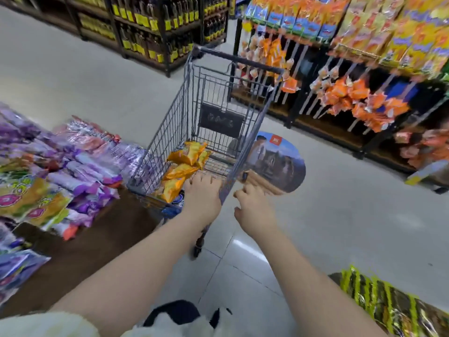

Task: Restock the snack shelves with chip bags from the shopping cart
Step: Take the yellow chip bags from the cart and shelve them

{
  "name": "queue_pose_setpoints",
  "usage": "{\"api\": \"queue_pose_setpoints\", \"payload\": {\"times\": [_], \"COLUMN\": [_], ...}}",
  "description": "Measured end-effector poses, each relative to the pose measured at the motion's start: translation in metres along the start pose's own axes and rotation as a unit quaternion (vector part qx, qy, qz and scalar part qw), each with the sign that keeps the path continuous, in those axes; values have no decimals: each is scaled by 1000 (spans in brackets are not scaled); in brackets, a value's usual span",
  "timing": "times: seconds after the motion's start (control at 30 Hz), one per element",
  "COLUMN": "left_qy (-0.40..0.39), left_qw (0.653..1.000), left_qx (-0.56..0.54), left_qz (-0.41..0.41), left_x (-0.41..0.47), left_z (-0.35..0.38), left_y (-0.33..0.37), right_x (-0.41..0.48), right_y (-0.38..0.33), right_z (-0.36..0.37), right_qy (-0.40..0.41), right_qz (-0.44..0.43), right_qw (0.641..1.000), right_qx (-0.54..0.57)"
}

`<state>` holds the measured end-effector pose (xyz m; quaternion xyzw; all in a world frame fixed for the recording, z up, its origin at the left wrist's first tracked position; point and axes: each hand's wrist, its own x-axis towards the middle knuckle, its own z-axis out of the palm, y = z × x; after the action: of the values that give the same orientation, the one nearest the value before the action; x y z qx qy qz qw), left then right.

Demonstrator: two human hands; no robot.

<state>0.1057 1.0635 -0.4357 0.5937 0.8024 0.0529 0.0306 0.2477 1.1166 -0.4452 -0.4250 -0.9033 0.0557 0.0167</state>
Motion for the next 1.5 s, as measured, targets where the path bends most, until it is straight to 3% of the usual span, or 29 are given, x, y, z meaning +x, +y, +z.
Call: {"api": "queue_pose_setpoints", "payload": {"times": [0.27,0.47,0.7,0.9,1.0,1.07,1.23,1.27,1.4,1.5], "left_qy": [-93,-176,-258,-307,-328,-326,-297,-268,-122,-130], "left_qw": [988,972,950,895,833,760,503,466,380,353], "left_qx": [-10,-25,-69,-185,-257,-330,-489,-500,-507,-504], "left_qz": [-123,-152,-164,-266,-365,-455,-648,-679,-764,-778], "left_x": [50,96,149,168,176,183,191,189,183,181], "left_z": [47,88,133,168,188,203,232,241,270,285], "left_y": [-82,-142,-182,-189,-181,-172,-143,-138,-129,-126], "right_x": [114,194,268,314,340,356,375,375,377,371], "right_y": [-34,-64,-68,-52,-40,-34,-20,-18,-12,-13], "right_z": [56,97,136,175,198,213,256,267,311,339], "right_qy": [-86,-168,-282,-390,-451,-490,-559,-571,-608,-630], "right_qz": [-71,-93,-63,32,49,63,46,51,77,83], "right_qw": [994,981,957,904,870,845,808,799,768,750], "right_qx": [-1,-8,18,171,194,205,180,181,187,185]}}
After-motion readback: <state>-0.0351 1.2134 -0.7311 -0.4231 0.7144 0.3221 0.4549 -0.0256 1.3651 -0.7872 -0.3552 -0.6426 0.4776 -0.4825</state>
